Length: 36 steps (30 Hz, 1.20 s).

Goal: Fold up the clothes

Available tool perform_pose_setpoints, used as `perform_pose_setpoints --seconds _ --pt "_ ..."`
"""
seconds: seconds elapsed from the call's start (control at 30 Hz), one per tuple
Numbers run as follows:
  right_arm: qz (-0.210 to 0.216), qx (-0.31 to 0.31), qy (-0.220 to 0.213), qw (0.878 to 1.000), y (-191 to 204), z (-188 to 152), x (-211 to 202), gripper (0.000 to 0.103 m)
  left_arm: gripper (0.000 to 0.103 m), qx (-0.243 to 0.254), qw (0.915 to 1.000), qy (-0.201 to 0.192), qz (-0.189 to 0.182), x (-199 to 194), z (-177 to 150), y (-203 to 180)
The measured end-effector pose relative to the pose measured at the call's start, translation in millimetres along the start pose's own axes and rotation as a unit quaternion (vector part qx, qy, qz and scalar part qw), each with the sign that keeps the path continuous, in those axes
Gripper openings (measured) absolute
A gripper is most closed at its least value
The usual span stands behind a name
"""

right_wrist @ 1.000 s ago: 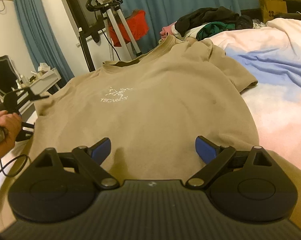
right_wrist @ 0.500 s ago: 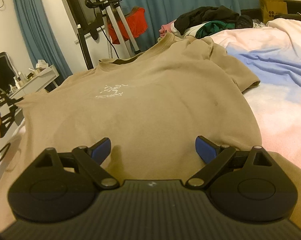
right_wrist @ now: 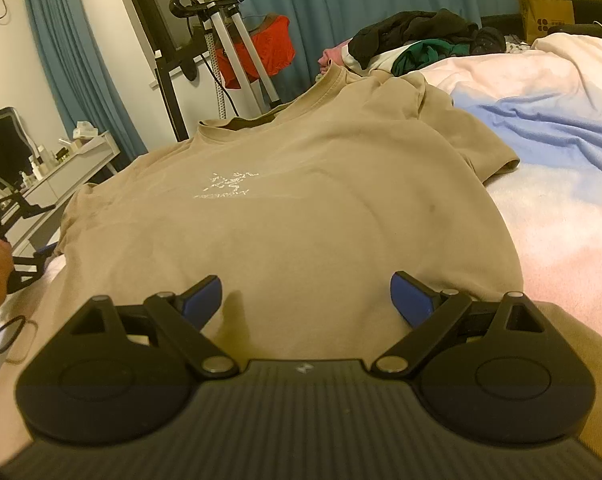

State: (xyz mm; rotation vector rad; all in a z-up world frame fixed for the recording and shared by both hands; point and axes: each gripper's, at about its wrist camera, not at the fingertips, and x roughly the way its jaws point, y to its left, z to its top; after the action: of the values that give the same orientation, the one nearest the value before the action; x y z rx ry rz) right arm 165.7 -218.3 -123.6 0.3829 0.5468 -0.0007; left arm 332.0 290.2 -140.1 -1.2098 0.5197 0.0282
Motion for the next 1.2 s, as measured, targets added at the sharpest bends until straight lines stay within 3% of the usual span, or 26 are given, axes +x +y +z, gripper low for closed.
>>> perform_pose_setpoints --seconds 0.17,0.27,0.33,0.5,0.6,0.63,0.67,0.7,0.73,0.9,1.0,1.07,1.2 --pt "-0.004 -0.004 0.004 1.000 1.1 -0.1 1.7 0.094 0.059 0.040 0.9987 -0.010 0.029 -12.2 0.7 -3.6" --pt "-0.003 -0.002 0.003 1.000 0.6 -0.6 0.9 0.094 0.058 0.086 0.9953 -0.025 0.037 1.9 3.3 -7.4" --pt "-0.004 -0.003 0.004 1.000 1.5 -1.0 0.9 0.094 0.053 0.128 0.9892 -0.027 0.066 21.5 1.1 -16.3" --pt "-0.001 0.001 0.002 1.000 0.5 -1.0 -0.3 0.093 0.058 0.244 0.9653 -0.014 0.092 66.2 -13.9 -58.4" --pt "-0.004 -0.002 0.004 1.000 1.9 -1.3 0.8 0.094 0.059 0.254 0.9638 -0.003 0.080 79.0 -19.7 -69.2" --pt "-0.005 -0.004 0.005 1.000 2.6 -1.3 1.2 0.094 0.053 0.261 0.9624 0.002 0.076 83.4 -21.2 -73.8" --pt "-0.006 -0.005 0.006 1.000 3.3 -1.0 1.7 0.094 0.043 0.276 0.9578 0.009 0.080 87.6 -22.4 -78.9" --pt "-0.007 -0.006 0.007 1.000 3.8 -0.7 2.2 0.094 0.013 0.301 0.9487 0.015 0.097 92.2 -23.9 -85.2" --pt "-0.008 -0.006 0.008 1.000 3.7 -0.6 2.5 0.094 0.006 0.329 0.9368 0.023 0.118 97.1 -25.6 -92.3" --pt "-0.007 -0.004 0.007 1.000 3.0 0.4 3.4 0.094 0.003 0.406 0.8895 -0.029 0.208 96.0 -17.4 -119.0" --pt "-0.007 -0.003 0.006 1.000 2.8 0.3 3.3 0.094 0.005 0.432 0.8709 -0.030 0.233 97.7 -20.0 -121.7" --pt "-0.006 -0.003 0.005 1.000 2.5 0.1 3.4 0.094 0.013 0.444 0.8649 -0.036 0.232 92.6 -28.4 -123.6" --pt "-0.004 0.001 0.002 1.000 1.6 1.1 1.4 0.092 0.048 0.456 0.8623 -0.039 0.217 63.7 -47.1 -128.5"
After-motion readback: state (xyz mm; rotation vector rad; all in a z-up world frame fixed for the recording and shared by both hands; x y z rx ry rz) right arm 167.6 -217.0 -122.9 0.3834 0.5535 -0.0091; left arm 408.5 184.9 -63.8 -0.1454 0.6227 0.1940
